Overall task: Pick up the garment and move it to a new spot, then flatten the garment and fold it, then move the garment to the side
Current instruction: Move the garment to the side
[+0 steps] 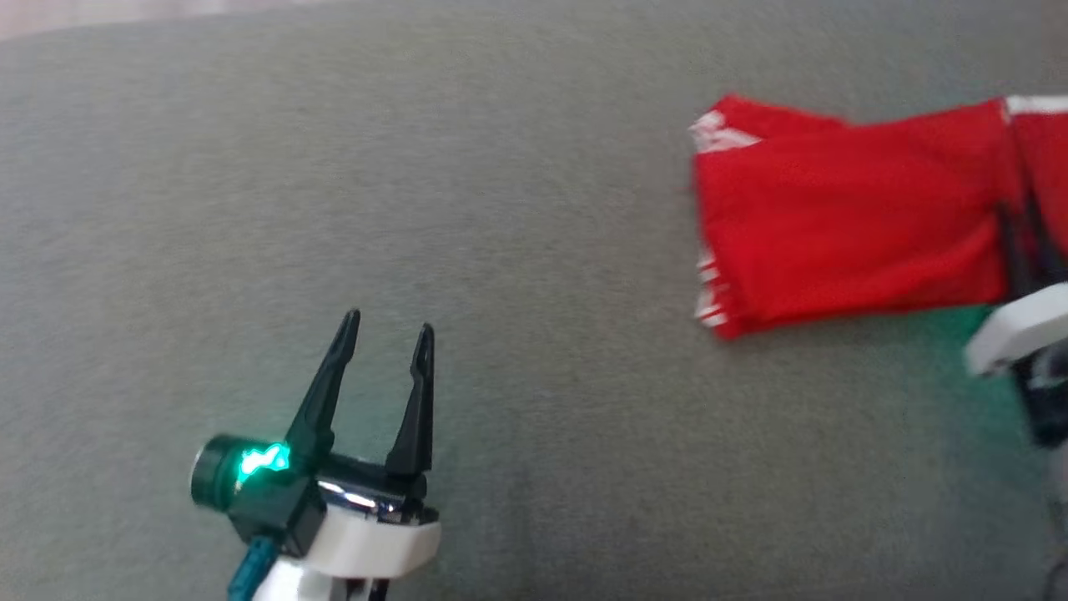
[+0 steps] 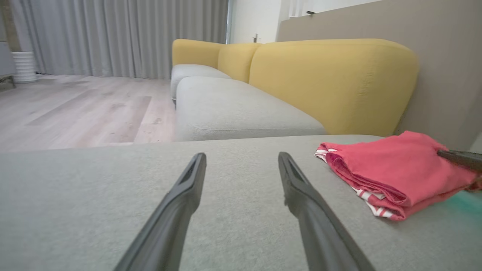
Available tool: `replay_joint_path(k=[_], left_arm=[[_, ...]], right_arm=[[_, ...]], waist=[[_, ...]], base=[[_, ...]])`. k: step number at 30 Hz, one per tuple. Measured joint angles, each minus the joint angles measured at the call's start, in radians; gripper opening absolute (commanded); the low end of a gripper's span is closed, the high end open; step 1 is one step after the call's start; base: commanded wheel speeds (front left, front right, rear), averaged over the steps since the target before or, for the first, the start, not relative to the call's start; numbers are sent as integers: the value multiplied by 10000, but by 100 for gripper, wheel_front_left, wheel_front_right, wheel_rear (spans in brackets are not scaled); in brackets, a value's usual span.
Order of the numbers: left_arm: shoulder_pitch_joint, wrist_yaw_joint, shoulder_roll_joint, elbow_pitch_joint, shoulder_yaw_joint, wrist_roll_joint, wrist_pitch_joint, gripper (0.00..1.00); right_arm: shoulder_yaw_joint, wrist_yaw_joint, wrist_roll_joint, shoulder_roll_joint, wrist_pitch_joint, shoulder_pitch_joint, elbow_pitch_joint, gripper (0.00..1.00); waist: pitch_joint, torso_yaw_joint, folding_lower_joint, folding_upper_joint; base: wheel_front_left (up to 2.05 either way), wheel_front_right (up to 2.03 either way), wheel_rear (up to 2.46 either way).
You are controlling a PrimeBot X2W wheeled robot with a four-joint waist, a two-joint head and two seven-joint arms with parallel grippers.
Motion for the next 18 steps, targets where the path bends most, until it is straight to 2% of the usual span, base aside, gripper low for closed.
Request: replay_joint_path(k=[5, 10, 11, 12, 13, 14, 18], left_arm=[[-300, -194, -12, -77, 244, 249, 0, 100], [-515, -353, -6, -98, 414, 527, 0, 100], [-571, -359, -2, -100, 437, 573, 0, 100], [-622, -399, -2, -107, 456, 587, 0, 100], [-678, -435, 0, -105, 477, 589, 0, 100], [-741, -441, 0, -105, 499, 596, 0, 100], [-938, -497, 2, 0, 562, 650, 0, 100]], right_arm=[[-802, 0, -142, -853, 303, -135, -734, 0], [-1981, 0, -487, -1356, 857, -139, -1802, 0], [-2242, 0, -566, -1455, 959, -140, -1992, 5], [-2468, 0, -642, -1567, 1060, -140, -2148, 22], [-2713, 0, -744, -1638, 1137, -140, -2324, 69], [-3012, 0, -894, -1636, 1179, -140, -2556, 100], [-3737, 0, -1893, -1206, 1062, -150, -3513, 100]], waist=[[486, -553, 0, 0], [982, -889, 0, 0], [1087, -929, 1, 0], [1192, -959, 0, 0], [1295, -977, 0, 0], [1388, -987, 1, 0], [1498, -908, 2, 0]], base=[[0, 0, 0], [0, 0, 0], [0, 0, 0], [0, 0, 0], [0, 0, 0], [0, 0, 0], [0, 0, 0]])
